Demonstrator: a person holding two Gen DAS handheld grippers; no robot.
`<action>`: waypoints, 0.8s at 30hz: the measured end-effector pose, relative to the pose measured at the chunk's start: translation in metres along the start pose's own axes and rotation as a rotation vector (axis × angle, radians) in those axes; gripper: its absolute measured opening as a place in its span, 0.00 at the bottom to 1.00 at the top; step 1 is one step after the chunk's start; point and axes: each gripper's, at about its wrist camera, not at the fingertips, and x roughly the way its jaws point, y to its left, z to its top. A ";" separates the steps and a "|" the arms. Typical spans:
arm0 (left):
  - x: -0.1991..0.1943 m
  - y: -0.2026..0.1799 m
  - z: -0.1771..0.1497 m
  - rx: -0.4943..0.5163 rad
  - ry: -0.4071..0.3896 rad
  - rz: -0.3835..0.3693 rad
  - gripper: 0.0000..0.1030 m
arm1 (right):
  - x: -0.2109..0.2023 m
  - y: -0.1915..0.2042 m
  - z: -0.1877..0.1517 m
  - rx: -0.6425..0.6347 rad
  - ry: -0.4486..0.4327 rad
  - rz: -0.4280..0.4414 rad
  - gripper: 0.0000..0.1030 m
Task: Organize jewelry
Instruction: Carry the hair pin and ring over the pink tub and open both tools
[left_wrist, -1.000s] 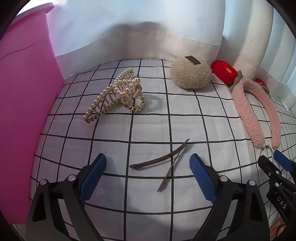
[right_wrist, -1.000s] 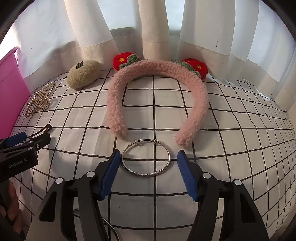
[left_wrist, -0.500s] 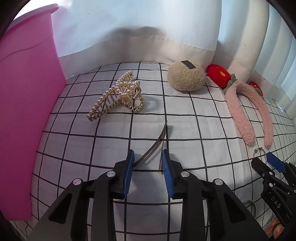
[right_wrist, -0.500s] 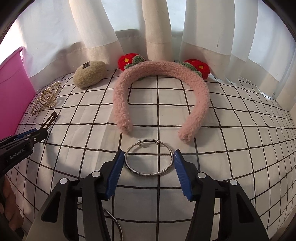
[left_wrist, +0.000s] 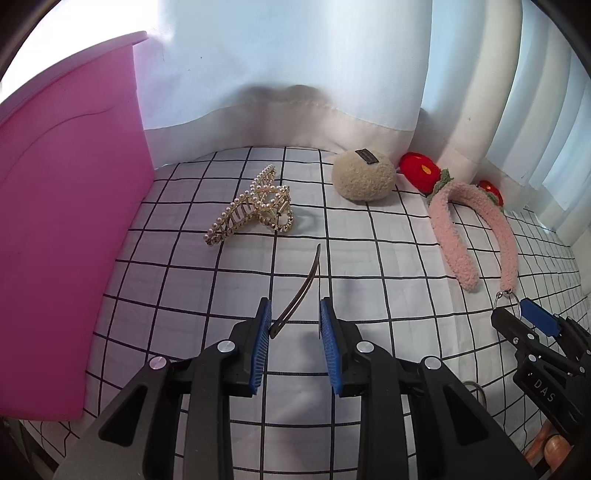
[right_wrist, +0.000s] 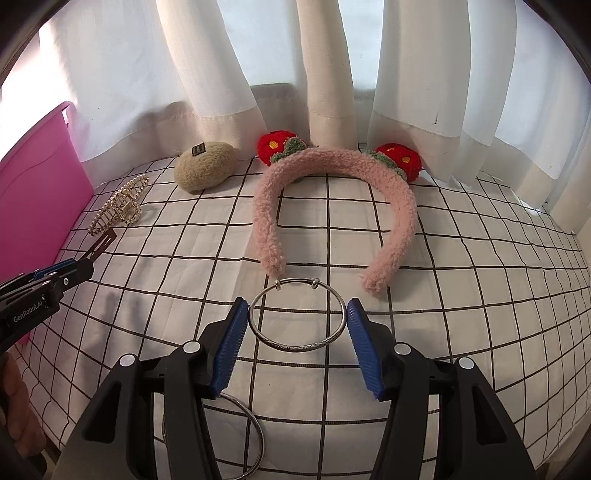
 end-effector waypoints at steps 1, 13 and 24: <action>-0.004 0.000 0.000 0.000 0.000 -0.002 0.25 | -0.003 0.001 0.002 -0.005 -0.002 0.002 0.52; -0.068 0.015 0.025 -0.059 -0.096 -0.014 0.24 | -0.058 0.033 0.043 -0.127 -0.090 0.061 0.52; -0.136 0.049 0.065 -0.133 -0.250 0.045 0.24 | -0.104 0.097 0.106 -0.243 -0.234 0.178 0.52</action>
